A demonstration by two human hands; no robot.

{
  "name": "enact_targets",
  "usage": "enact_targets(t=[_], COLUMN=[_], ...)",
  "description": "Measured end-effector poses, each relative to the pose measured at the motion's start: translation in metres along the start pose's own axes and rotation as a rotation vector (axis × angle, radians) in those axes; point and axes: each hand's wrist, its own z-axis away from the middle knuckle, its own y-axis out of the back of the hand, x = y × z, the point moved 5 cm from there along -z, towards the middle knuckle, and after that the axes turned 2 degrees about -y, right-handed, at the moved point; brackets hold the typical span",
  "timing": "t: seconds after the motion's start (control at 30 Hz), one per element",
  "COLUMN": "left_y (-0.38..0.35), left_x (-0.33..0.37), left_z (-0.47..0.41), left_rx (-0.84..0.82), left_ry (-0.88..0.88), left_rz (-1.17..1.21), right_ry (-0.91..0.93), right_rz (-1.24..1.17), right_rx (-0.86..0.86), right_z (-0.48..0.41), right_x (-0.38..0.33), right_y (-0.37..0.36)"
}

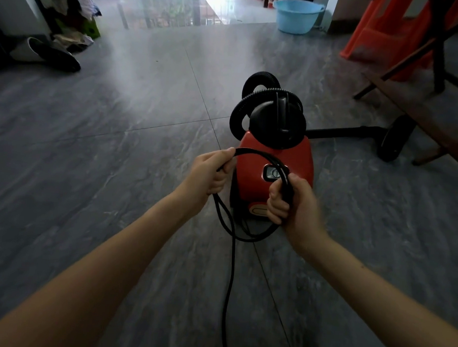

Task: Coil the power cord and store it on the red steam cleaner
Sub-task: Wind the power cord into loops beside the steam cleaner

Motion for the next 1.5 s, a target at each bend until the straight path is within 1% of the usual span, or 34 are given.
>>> enact_targets(t=[0.13,0.33,0.47,0.53,0.7,0.83,0.93,1.0,1.07,1.17,1.23,1.3,1.5], left_y=[0.003,-0.015,-0.033,-0.034,-0.024,-0.014,-0.009,-0.007,-0.006,-0.001,0.002,0.003,-0.013], left_x=[-0.001,-0.002,0.002,0.002,-0.014,-0.034,-0.032,-0.024,-0.017,-0.017,-0.017,-0.017,-0.018], left_z=[0.001,0.007,0.007,0.007,0.009,0.012,0.012,0.011,0.010,0.007,0.006,0.005,0.004], left_rx=[-0.004,-0.097,-0.184,-0.195,-0.258,-0.265,-0.264,-0.266,-0.264,-0.213,-0.184,-0.182,-0.280], left_ry=[-0.012,-0.031,-0.085,-0.081,-0.022,0.072,0.095,0.087,0.070,0.102,0.067,0.027,-0.008], left_rz=[-0.153,-0.310,-0.429,-0.432,-0.322,-0.292,-0.281,-0.260,-0.265,-0.221,-0.279,-0.354,-0.533], right_ry=[-0.014,-0.156,-0.245,-0.254,-0.147,-0.046,-0.023,0.008,0.062,0.062,0.015,-0.053,-0.101], right_rz=[0.171,0.256,0.441,0.469,0.267,0.232,0.190,0.229,0.326,0.369,0.372,0.447,0.646], right_rx=[-0.006,0.003,-0.086,-0.085,0.031,0.063,0.077,0.083,0.080,0.030,-0.046,-0.120,-0.263], right_z=[-0.004,-0.012,-0.011,-0.009,-0.003,0.000,0.002,0.002,0.001,0.000,0.000,-0.002,-0.007], right_x=[-0.001,-0.014,-0.021,-0.019,-0.013,-0.013,-0.006,-0.005,-0.007,0.000,0.008,0.012,-0.002], right_y=[0.007,0.007,-0.001,-0.003,-0.001,0.000,-0.002,0.000,0.005,0.015,0.017,0.017,-0.004])
